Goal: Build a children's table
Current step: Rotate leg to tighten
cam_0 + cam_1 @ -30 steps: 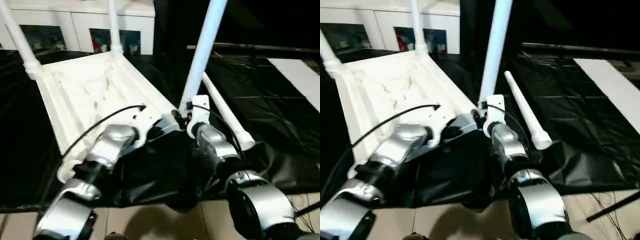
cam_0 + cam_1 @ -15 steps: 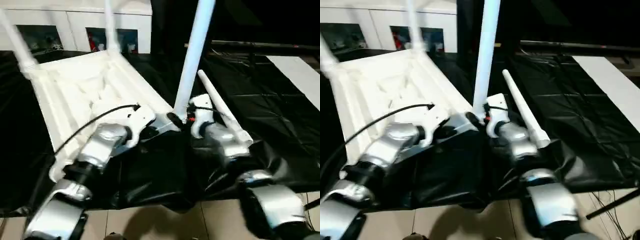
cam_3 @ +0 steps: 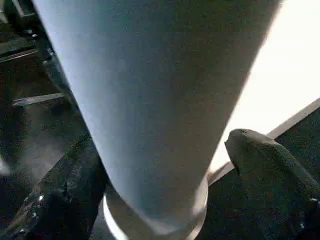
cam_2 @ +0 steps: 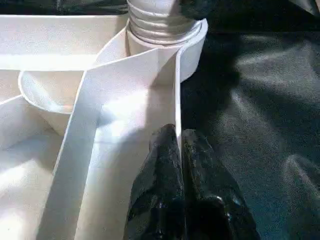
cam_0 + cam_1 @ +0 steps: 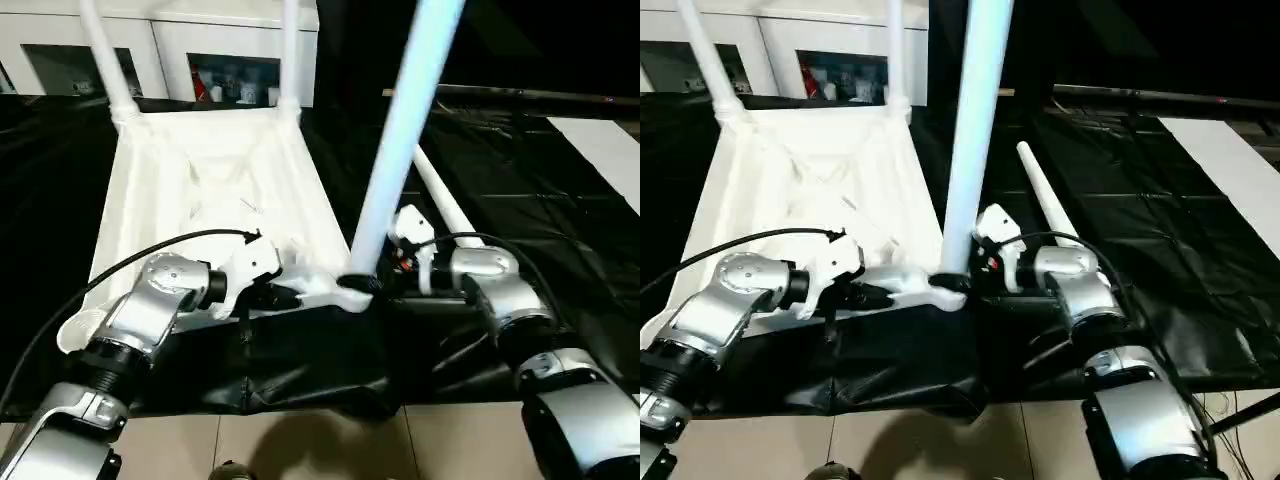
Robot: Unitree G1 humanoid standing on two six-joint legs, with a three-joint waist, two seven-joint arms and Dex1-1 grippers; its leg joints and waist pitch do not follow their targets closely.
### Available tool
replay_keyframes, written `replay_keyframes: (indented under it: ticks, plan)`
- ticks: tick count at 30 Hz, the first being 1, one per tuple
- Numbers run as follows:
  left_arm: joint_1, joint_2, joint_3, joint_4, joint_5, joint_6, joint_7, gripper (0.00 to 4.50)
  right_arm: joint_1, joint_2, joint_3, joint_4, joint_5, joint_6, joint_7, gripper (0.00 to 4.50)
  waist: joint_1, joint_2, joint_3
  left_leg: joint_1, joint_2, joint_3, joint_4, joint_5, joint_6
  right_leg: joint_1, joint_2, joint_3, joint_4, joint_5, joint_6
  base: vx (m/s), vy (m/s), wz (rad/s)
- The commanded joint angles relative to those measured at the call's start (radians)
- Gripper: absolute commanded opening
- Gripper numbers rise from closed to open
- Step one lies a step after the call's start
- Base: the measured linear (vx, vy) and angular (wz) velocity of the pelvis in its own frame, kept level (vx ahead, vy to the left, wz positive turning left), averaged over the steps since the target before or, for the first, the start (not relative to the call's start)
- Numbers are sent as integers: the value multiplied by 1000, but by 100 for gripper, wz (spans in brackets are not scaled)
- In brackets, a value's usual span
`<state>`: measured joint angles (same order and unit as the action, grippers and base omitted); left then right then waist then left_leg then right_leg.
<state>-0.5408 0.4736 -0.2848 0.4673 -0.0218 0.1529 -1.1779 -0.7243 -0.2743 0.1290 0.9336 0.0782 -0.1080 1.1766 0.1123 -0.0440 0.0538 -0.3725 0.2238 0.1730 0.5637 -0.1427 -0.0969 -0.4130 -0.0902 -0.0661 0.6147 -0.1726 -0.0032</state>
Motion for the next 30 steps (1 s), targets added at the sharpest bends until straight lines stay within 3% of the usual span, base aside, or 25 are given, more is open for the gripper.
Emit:
replay_keyframes:
  ticks: [1, 5, 8, 11, 16, 23, 25, 28, 30]
  plan:
    - [5, 2, -4, -13, -21, -15, -19, 0, 18, -19, 19, -24, 0, 19, 22, 387, 1, 5, -71, 12, 6, 12, -55, -263, 25, 52, -37, 35, -62, -176, -226, 0, 0, 0]
    - [2, 1, -1, -11, -22, -16, -22, 0, 19, -18, 18, -17, -7, 20, 16, 387, 1, 5, -71, 11, 5, 13, -54, -248, 27, 53, -37, 34, -60, -168, -230, 0, 0, 0]
    - [0, -1, 2, -12, -19, -16, -30, 0, 16, -19, 15, -9, -8, 25, 26, 352, 1, 8, -70, 13, 6, 11, -56, -276, 19, 51, -39, 34, -64, -207, -223, 0, 0, 0]
    - [-2, -2, 3, -10, -18, -17, -30, 0, 13, -14, 6, -2, -7, 23, 15, 340, 0, 7, -71, 12, 6, 11, -55, -263, 19, 52, -37, 34, -61, -179, -228, 0, 0, 0]
    - [2, 3, -1, -10, -23, -19, -40, 0, 26, -6, 4, -25, 8, 44, 18, 298, 0, 17, -73, 13, 5, 11, -54, -261, 19, 53, -35, 33, -58, -144, -241, 0, 0, 0]
    - [-1, -5, -11, 6, -13, -18, -38, 0, 54, 0, 4, -27, -2, 45, -16, 270, 0, 12, -73, 14, 5, 12, -54, -268, 16, 54, -34, 33, -59, -144, -243, 0, 0, 0]
    - [-16, -25, -7, 32, 6, -8, 12, 0, 48, 20, -14, 22, -33, 28, -176, 269, -4, 16, -68, 16, 4, 11, -57, -294, 4, 49, -36, 34, -64, -190, -233, 0, 0, 0]
    - [-40, -60, 4, 74, 25, 15, 96, 0, 35, 53, -51, 72, -31, 44, -331, 268, -17, 11, -62, 20, 1, 4, -63, -376, -26, 48, -42, 33, -81, -356, -186, 0, 0, 0]
    - [-55, -83, 13, 97, 36, 27, 153, 0, 32, 73, -73, 86, -17, 65, -391, 267, -24, 11, -63, 25, 0, 1, -64, -397, -29, 43, -41, 34, -88, -400, -170, 0, 0, 0]
